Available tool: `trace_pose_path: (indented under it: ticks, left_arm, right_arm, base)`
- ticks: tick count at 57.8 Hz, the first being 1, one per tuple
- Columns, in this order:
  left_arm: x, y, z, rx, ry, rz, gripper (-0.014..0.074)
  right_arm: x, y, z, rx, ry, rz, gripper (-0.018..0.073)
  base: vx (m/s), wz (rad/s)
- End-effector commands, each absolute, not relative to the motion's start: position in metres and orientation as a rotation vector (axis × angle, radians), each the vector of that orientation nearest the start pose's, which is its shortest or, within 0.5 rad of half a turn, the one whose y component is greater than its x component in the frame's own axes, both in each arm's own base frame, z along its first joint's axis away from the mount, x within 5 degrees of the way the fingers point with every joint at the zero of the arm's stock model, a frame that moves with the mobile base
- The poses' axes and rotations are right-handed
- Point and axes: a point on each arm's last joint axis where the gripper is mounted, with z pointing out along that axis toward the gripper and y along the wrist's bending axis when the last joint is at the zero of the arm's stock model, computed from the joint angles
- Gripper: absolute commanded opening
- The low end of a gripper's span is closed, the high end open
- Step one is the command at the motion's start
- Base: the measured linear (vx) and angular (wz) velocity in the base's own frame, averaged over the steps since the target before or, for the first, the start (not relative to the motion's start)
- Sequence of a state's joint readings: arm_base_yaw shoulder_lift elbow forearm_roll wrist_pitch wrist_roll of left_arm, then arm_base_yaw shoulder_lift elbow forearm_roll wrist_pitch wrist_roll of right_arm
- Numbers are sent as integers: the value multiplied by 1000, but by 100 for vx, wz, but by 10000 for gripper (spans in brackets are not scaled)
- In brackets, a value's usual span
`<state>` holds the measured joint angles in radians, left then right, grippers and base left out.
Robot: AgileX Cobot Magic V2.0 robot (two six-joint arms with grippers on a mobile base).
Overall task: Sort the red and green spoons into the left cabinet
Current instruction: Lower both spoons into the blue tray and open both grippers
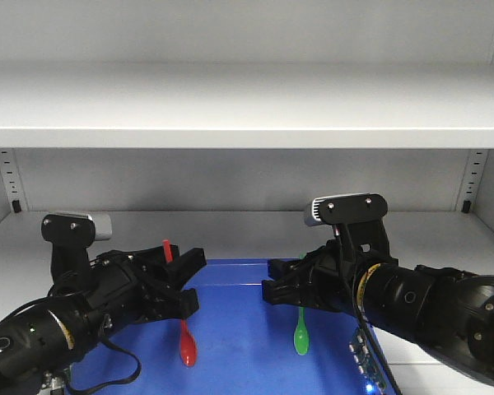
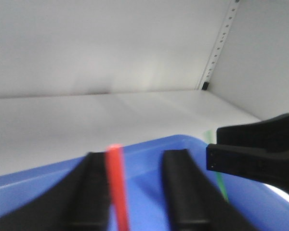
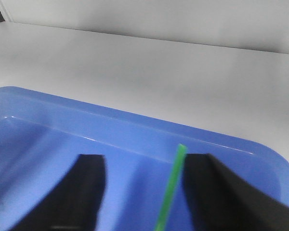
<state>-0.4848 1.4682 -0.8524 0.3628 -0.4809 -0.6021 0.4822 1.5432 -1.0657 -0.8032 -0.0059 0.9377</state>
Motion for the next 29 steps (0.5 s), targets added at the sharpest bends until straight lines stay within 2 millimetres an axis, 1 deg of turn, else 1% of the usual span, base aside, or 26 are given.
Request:
trace_pose_path:
  ticks: [1,5,9,13,18,22,24,28,29]
  left_arm:
    - [278,-166,319,288,1540,-768,560]
    - [278,-166,319,294,1538,-762,622]
    - [278,-167,319,300,1538,-760,652]
    - [277,-168,319,343,1533,-744,652]
    - [275,-170,317,440,1524,-693,637]
    - [273,-173,315,558,1498,-636,617]
    - [270,-176,313,661,1478,-588,605]
    - [265,-179,305,958,1402,-398,584]
    - [265,-179,304,997,1390,-371,581]
  right_arm:
    - [311,166,326,-351,1841,460,566]
    - [311,166,325,-357,1840,456,599]
    - [311,166,325,-360,1839,454,609]
    - [311,166,325,-362,1839,452,607]
    - [311,166,325,-361,1839,453,600]
    - [311,166,325,-361,1839,453,592]
    - [311,166,325,-361,1839,453,587]
    - [311,166,325,-361,1839,453,581]
    - [311,166,325,-361,1839,453,581]
  base:
    - [0,0]
    - [0,0]
    - [0,0]
    - [0,0]
    - [0,0]
    - [0,0]
    - [0,0]
    - [0,0]
    - [0,0]
